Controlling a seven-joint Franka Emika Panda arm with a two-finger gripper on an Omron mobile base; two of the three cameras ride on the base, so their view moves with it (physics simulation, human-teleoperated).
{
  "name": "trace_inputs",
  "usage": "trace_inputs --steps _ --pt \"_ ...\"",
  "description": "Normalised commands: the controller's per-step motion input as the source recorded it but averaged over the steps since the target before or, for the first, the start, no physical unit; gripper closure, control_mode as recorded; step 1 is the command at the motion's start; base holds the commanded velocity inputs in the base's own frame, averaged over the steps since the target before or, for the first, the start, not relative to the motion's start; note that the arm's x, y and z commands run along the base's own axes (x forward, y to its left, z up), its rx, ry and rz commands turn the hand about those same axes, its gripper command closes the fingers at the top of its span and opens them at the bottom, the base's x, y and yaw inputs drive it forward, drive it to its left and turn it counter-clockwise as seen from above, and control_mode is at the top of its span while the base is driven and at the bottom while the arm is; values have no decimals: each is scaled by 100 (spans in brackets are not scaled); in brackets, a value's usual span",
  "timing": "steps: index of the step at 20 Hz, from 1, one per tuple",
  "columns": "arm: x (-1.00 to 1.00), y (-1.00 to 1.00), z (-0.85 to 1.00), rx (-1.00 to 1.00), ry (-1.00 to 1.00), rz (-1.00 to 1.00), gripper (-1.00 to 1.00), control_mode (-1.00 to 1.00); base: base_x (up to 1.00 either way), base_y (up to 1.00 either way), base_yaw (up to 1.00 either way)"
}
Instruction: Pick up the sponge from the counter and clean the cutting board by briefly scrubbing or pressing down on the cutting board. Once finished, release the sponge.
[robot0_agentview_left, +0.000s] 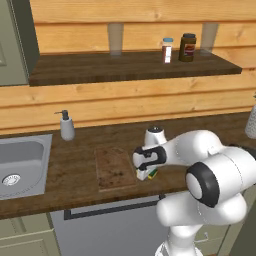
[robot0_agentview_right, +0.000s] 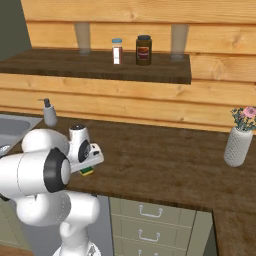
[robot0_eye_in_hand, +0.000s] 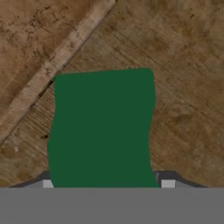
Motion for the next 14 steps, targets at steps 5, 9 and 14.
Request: trace_inputs --steps 5,9,14 --pt "-14 0 76 6 -6 7 100 -100 0 0 0" --pt "0 53 19 3 3 36 100 -100 0 0 0" --pt "0 71 -4 -4 1 45 100 -100 0 0 0"
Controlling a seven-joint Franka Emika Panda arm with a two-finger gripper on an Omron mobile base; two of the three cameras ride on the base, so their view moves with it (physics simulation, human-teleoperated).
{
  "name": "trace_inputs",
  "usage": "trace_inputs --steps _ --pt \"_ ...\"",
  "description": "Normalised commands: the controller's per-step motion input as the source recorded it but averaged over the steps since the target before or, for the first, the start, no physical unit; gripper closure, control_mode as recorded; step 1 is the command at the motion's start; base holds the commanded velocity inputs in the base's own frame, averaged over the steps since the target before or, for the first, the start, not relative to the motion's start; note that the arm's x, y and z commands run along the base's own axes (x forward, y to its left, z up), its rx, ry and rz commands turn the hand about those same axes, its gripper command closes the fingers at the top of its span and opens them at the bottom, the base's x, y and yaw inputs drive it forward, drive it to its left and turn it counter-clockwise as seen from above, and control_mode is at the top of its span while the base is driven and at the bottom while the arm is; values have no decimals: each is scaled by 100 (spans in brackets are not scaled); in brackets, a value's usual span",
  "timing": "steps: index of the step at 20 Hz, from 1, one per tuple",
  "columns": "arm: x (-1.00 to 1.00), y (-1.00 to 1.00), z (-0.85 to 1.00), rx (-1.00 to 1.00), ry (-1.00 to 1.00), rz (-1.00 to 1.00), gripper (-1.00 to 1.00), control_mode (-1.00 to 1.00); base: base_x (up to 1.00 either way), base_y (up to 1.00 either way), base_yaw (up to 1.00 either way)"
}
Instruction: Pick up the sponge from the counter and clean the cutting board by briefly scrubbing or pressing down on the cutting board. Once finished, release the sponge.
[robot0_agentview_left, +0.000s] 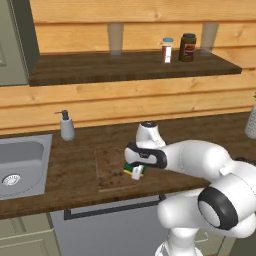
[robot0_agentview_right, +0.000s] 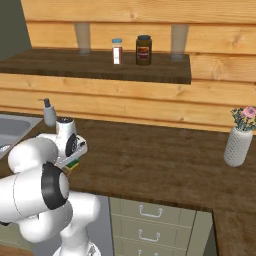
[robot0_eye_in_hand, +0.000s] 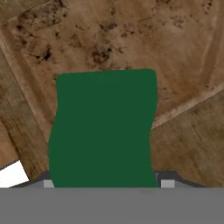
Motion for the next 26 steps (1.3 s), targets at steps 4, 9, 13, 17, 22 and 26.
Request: trace_inputs --steps 4,9,13,17,22,26 --pt "-5 46 -14 -14 -2 34 100 -100 0 0 0" --pt "-9 8 -29 -6 -3 21 100 -100 0 0 0" --pt "-4 -1 -24 0 -1 10 100 -100 0 0 0" --pt "2 -5 -35 0 0 6 100 -100 0 0 0" --pt "50 0 -21 -1 0 1 100 -100 0 0 0" --pt "62 1 -4 -8 -3 0 100 -100 0 0 0"
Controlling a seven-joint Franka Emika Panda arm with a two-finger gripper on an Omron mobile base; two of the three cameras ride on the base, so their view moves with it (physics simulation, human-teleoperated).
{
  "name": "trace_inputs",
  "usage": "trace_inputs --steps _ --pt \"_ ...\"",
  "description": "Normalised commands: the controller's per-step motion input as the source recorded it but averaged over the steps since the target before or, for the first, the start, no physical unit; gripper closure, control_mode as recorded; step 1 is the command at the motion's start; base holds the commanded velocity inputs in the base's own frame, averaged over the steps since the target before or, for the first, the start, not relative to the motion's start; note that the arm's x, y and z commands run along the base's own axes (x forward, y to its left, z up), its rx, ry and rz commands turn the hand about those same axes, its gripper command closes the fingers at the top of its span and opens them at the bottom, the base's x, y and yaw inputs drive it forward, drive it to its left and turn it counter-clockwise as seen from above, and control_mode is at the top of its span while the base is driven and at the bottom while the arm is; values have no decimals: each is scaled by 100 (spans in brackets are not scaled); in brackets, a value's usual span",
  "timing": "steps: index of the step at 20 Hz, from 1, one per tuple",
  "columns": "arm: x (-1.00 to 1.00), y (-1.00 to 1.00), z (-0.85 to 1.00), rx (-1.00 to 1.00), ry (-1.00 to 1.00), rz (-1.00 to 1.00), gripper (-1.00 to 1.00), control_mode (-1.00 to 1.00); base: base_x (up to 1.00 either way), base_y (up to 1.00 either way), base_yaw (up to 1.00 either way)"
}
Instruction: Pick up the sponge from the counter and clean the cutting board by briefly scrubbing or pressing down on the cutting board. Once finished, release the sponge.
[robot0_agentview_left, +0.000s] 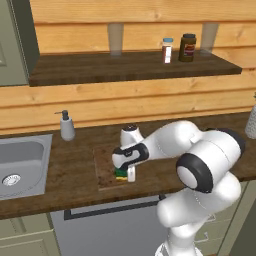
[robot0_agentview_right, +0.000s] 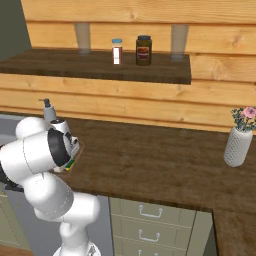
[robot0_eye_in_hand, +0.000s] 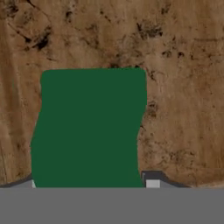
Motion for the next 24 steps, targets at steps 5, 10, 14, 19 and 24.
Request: trace_inputs --steps 5,10,14,19,24 --pt "57 3 0 -12 -11 0 100 -100 0 0 0" --pt "61 0 -1 -9 -14 1 100 -100 0 0 0" --pt "81 0 0 -2 -11 2 100 -100 0 0 0" --pt "86 0 0 0 -8 0 100 -100 0 0 0" --pt "50 -2 -6 0 -5 0 100 -100 0 0 0"
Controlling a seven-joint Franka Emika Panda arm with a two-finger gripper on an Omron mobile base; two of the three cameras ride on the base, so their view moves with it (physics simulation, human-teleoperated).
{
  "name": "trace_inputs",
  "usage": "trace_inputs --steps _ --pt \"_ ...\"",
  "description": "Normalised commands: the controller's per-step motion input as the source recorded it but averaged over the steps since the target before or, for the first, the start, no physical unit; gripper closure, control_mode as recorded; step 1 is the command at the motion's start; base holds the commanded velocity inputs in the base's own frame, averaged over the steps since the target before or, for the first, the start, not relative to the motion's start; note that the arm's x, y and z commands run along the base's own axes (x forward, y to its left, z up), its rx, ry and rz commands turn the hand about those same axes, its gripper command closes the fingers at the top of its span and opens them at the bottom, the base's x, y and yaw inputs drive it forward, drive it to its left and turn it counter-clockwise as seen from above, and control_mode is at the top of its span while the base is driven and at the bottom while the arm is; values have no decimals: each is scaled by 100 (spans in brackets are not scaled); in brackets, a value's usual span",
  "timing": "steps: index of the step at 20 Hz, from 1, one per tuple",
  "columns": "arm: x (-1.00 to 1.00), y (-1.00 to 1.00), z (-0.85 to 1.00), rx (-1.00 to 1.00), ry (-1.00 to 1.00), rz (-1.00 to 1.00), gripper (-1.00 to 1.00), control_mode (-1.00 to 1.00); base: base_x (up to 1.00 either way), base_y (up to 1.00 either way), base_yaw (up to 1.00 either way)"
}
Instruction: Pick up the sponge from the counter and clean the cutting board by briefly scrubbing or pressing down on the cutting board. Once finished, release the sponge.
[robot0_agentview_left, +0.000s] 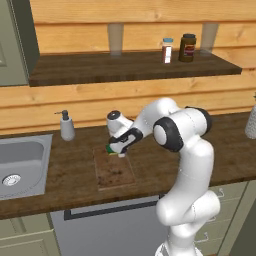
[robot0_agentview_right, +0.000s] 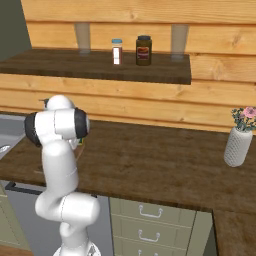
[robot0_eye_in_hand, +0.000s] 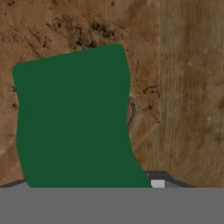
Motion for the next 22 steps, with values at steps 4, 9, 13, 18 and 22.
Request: trace_inputs --steps 4,9,13,18,22 --pt "-8 3 -19 0 -5 0 100 -100 0 0 0" --pt "-4 75 -3 -1 -5 0 100 -100 0 0 0" --pt "-1 63 -9 0 -3 0 100 -100 0 0 0" --pt "-17 11 -25 0 0 0 100 -100 0 0 0" --pt "-85 0 -28 0 0 0 100 -100 0 0 0"
